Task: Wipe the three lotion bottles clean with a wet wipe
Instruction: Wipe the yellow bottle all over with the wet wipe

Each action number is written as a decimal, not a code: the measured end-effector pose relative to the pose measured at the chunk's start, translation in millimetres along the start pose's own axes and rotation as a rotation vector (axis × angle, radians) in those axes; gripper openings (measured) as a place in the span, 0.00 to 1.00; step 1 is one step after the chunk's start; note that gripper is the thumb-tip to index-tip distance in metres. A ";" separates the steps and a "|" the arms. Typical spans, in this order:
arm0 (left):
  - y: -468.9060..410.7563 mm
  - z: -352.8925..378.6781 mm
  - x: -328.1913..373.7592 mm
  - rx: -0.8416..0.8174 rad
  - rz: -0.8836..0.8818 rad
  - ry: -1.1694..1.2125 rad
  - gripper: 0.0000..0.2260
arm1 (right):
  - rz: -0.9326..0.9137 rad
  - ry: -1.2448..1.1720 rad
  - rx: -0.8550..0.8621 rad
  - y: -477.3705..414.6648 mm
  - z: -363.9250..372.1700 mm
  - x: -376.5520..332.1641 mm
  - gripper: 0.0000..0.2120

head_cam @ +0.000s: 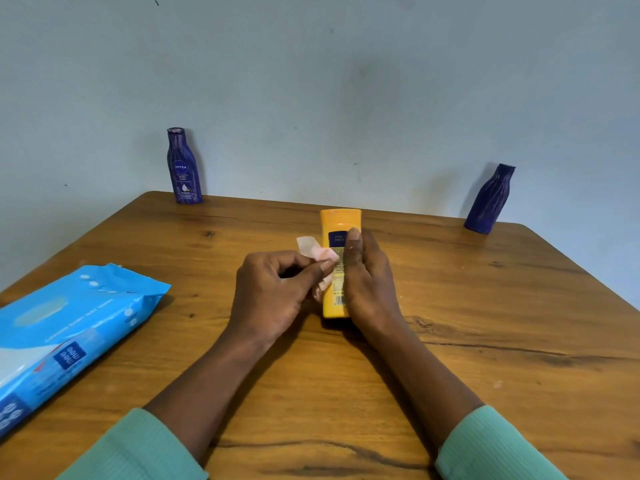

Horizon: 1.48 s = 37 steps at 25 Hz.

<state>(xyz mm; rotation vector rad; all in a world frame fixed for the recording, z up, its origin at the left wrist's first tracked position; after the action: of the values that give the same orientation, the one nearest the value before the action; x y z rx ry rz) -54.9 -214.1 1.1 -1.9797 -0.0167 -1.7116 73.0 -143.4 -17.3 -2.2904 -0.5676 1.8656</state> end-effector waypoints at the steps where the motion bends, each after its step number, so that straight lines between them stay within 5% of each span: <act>1: -3.5 -2.3 2.2 0.070 0.019 0.024 0.07 | -0.022 0.011 -0.060 0.9 2.7 -2.1 0.23; 5: -17.4 -15.2 9.0 0.326 0.044 0.201 0.03 | -0.034 0.069 -0.198 9.3 13.9 -7.5 0.20; 13: 5.8 7.2 2.2 -0.016 0.050 -0.018 0.06 | 0.112 -0.132 0.115 3.1 2.3 1.7 0.23; 20: 14.3 9.9 8.8 -0.142 0.001 -0.063 0.10 | 0.260 -0.230 0.333 -0.5 -5.5 7.2 0.20; 27: 11.4 11.1 8.4 0.128 0.086 -0.066 0.07 | 0.009 -0.080 0.129 2.4 5.0 -2.1 0.17; 37: 32.5 28.7 8.1 -0.256 0.186 -0.341 0.02 | 0.373 -0.425 0.370 -8.0 -16.1 7.0 0.18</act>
<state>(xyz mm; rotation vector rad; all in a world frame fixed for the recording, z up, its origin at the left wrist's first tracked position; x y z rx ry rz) -15.9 -233.7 -5.5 -2.3576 0.2702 -1.2974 88.1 -131.3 -17.4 -1.8594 0.1825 2.4043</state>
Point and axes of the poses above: each hand's wrist, its own y-axis away from the middle knuckle, its own z-axis out of the palm, x = y × z, the point moved 2 cm from there along -y, towards the middle knuckle, and after that the axes turned 7 degrees about y, right-handed, at the moved point
